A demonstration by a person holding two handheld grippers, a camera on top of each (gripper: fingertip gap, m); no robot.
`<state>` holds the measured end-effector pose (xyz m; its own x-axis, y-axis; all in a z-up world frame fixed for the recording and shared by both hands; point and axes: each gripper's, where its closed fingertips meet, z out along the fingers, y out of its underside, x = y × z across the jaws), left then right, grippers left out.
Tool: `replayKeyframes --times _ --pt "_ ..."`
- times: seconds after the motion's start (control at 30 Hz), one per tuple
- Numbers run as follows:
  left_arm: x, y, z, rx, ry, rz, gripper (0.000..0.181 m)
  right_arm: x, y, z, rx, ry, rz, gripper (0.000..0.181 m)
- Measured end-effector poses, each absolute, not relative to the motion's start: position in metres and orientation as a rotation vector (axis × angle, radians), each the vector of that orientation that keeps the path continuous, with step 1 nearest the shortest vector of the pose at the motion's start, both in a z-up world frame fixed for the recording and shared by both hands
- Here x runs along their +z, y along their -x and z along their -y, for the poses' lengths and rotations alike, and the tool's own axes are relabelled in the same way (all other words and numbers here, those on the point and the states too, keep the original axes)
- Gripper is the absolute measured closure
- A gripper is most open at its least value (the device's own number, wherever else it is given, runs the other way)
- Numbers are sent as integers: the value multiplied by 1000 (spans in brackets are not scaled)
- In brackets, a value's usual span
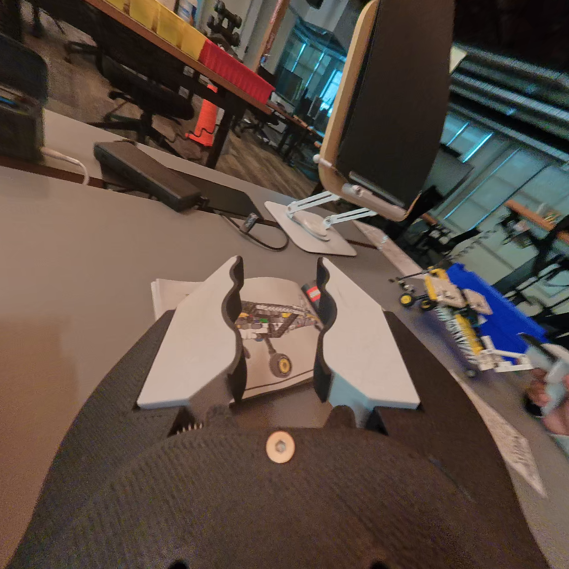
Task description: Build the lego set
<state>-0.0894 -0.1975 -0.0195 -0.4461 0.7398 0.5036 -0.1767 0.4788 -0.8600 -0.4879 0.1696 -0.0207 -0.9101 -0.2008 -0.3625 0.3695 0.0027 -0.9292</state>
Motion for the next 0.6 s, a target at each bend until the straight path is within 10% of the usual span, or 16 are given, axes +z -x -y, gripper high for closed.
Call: replayKeyframes --times 0.6 --pt "-33 95 197 1243 635 1842 137 -22 488 -169 -2017 -153 -1978 138"
